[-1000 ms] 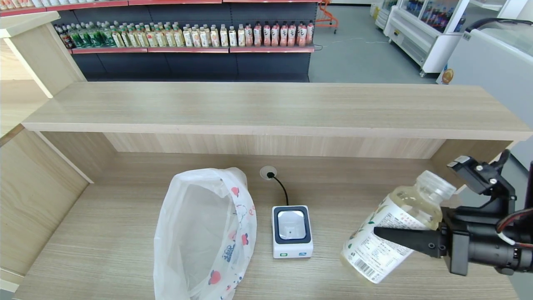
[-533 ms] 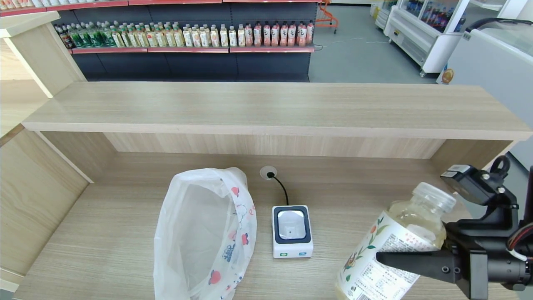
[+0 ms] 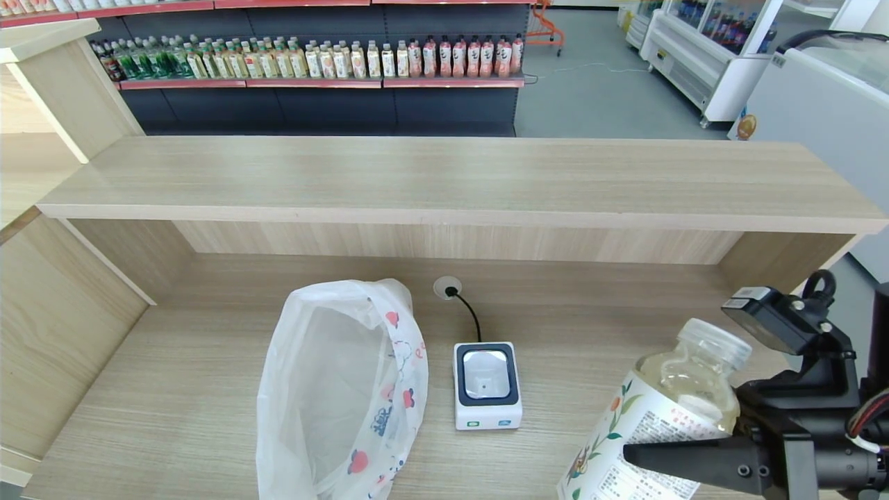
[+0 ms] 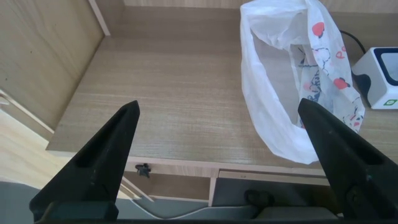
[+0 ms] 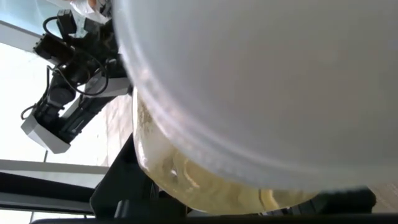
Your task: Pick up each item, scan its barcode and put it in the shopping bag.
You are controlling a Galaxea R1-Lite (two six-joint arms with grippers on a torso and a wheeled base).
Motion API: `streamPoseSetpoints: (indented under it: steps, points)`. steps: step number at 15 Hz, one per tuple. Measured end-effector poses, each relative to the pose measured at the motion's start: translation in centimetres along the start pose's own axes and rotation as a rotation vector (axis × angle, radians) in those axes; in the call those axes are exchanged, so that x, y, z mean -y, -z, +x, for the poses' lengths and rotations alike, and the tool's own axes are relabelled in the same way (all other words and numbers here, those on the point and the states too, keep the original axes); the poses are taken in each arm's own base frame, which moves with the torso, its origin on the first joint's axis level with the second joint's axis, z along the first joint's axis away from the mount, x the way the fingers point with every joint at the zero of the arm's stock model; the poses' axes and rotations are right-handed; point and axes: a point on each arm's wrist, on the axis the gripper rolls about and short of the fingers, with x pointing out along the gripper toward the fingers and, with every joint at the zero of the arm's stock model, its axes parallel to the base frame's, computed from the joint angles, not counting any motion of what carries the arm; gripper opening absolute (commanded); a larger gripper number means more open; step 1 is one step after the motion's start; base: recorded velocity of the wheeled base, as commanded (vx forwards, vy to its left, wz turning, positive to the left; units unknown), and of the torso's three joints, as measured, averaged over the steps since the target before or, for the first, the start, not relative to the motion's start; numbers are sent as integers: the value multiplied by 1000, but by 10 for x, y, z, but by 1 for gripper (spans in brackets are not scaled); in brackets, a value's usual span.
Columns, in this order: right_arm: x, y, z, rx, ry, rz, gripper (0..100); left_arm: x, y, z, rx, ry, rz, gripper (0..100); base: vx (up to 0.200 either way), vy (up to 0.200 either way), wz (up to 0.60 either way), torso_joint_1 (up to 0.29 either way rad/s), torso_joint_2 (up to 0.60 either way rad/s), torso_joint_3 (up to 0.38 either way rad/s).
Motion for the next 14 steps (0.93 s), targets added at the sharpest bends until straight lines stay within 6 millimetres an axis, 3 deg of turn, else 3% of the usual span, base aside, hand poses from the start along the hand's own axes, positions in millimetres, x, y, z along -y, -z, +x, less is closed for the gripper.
streamPoseSetpoints:
  steps: [14]
  points:
    - [-5, -4, -3, 21, 2, 13, 0, 0, 0, 0, 0, 0, 0, 100, 0, 0, 0, 0, 0, 0]
